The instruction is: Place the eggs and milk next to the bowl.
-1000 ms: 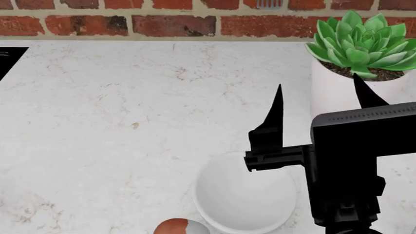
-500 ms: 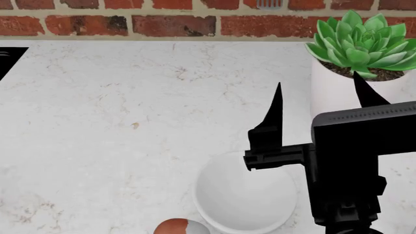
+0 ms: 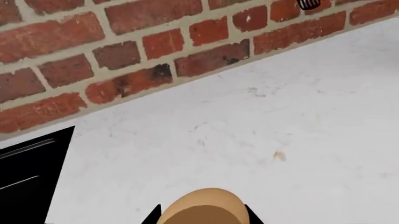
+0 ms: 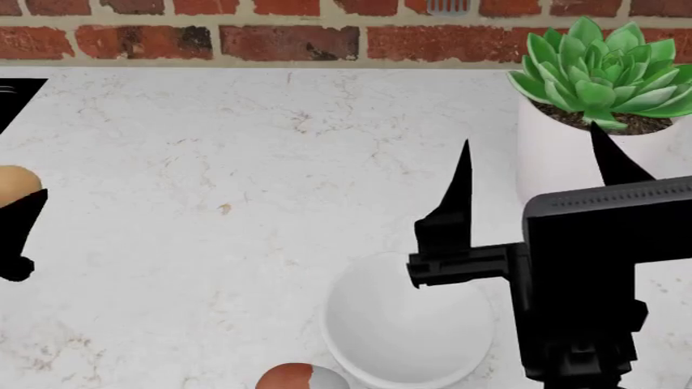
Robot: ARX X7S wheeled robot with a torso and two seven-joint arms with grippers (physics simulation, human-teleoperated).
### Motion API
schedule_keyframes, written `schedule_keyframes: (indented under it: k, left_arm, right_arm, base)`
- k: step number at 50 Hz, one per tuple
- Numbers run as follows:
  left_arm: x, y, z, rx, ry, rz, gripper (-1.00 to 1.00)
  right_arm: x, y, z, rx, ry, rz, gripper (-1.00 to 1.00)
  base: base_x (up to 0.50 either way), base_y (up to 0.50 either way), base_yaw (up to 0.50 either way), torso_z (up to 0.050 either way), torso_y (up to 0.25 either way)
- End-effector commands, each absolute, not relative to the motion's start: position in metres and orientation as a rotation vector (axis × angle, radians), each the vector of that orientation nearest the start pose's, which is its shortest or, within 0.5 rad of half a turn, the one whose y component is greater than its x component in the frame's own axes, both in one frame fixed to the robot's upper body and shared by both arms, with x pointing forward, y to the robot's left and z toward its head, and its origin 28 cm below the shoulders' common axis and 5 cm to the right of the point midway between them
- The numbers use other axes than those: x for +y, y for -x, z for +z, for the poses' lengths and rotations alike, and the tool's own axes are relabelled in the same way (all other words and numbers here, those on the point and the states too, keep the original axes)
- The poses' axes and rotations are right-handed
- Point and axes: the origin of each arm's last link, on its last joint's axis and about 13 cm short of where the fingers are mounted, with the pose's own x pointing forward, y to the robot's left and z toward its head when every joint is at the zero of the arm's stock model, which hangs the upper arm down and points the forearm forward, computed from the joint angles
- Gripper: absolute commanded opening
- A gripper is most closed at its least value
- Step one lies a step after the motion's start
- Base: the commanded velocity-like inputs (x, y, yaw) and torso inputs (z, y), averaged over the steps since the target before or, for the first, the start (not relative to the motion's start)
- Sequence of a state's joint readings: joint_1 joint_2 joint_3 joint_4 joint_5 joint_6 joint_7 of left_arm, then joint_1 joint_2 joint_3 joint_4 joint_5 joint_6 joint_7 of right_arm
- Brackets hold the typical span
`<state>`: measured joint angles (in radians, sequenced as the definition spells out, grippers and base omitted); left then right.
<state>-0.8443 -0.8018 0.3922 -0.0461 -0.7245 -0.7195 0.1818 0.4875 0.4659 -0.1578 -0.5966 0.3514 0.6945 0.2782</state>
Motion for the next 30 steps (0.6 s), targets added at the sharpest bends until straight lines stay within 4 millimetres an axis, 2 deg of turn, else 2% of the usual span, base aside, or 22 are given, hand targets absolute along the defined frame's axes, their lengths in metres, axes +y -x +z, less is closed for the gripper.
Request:
schedule_keyframes:
  k: [1,14,30]
  left_arm:
    - [0.332,-0.324,0.214,0.215,-0.262,-0.441,-1.00]
    - [0.320,-0.342,0.224,0.188,-0.391,-0.668,-1.00]
    - [0.290,-0.377,0.245,0.176,-0.579,-0.866,-1.00]
  right_arm:
    - [-0.139,-0.249,0.200,-0.331,0.207,-0.004,1.00]
    - [-0.139,-0.249,0.201,-0.329,0.207,-0.005,1.00]
    - [-0.140,-0.245,0.200,-0.327,0.207,-0.013,1.00]
  base:
    - [0.00,0.00,0.00,0.000,0.000]
    - [0.00,0.00,0.00,0.000,0.000]
    - [0.00,0.00,0.00,0.000,0.000]
